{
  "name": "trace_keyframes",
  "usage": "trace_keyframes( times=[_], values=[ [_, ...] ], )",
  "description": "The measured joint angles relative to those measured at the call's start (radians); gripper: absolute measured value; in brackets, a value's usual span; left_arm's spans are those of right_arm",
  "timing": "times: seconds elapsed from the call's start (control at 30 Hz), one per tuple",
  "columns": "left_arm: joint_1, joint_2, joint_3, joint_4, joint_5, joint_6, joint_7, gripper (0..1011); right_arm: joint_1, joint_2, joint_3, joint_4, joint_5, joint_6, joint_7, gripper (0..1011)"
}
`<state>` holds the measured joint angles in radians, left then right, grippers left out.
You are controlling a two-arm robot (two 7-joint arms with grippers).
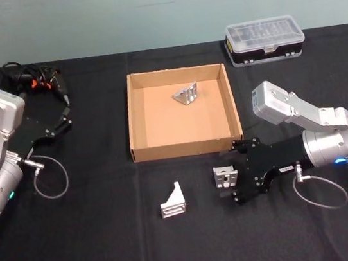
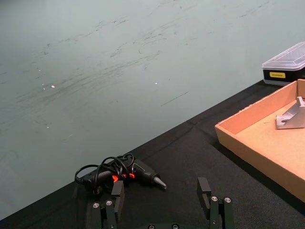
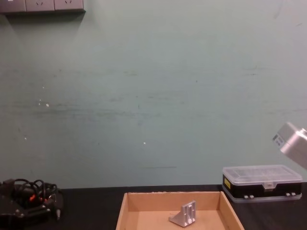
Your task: Use one hand to pick up the angle iron from the table and place it into the box.
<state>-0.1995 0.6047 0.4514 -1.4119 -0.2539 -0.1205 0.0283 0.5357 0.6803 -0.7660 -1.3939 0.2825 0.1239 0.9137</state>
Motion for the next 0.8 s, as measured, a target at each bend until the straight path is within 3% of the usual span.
trace_keyframes(
  times=[0.47, 0.8],
  values=[
    [0.000, 0.000, 0.000, 0.000, 0.000, 0.000, 0.000, 1000, 0.014, -0.019, -0.016, 0.032, 0.000, -0.002, -0.001, 998],
    [0.000, 0.000, 0.000, 0.000, 0.000, 0.000, 0.000, 1000, 0.023, -0.026, -0.023, 0.045, 0.001, 0.000, 0.001, 763]
  ],
)
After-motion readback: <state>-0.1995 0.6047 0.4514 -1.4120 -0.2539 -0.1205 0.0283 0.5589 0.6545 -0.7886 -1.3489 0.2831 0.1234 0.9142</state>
